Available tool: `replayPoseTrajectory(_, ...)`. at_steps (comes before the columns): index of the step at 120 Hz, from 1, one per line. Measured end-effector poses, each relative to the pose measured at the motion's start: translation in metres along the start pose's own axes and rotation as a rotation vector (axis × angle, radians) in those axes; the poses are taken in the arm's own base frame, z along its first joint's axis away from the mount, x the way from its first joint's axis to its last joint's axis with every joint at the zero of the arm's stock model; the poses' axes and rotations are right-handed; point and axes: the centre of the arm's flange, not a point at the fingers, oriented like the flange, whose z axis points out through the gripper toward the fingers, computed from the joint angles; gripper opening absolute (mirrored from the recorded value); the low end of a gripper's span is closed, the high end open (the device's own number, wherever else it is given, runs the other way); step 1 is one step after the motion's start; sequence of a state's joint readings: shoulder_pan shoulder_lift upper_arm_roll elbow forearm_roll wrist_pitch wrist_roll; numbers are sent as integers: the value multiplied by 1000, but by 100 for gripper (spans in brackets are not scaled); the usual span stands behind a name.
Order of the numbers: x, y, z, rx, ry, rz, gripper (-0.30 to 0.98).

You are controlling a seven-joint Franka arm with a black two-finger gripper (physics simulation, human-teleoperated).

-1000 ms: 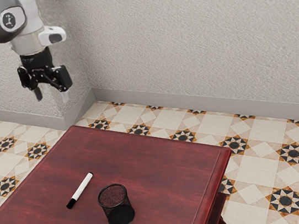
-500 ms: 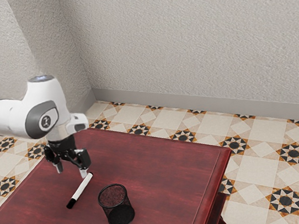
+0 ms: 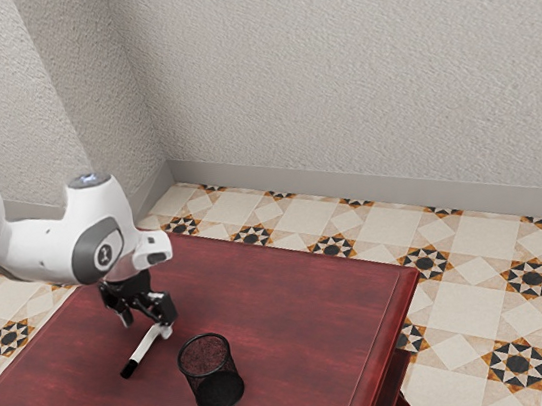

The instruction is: Put the marker into the pen holder.

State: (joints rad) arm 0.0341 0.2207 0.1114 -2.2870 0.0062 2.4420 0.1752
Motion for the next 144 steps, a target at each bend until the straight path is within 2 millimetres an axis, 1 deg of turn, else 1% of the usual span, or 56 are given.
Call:
replayPoseTrajectory(8, 4, -1, 5, -1, 2, 5, 69)
replayPoseTrajectory(18, 7, -1, 4, -1, 11, 12, 68)
replayPoseTrajectory(45, 9, -2, 3, -1, 22, 30, 39)
replayPoseTrajectory(57, 9, -2, 3, -1, 23, 36, 29)
replayPoseTrajectory(81, 10, -2, 3, 1, 29, 49, 15)
replayPoseTrajectory(101, 10, -2, 8, 1, 22, 57, 9)
replayPoseTrajectory(114, 11, -2, 6, 3, 27, 62, 4)
replayPoseTrajectory(134, 12, -1, -5, 10, 48, 67, -2)
replayPoseTrajectory(140, 12, 0, -17, 13, 73, 70, -3)
replayPoseTrajectory(144, 11, 3, -32, 16, 107, 74, -4)
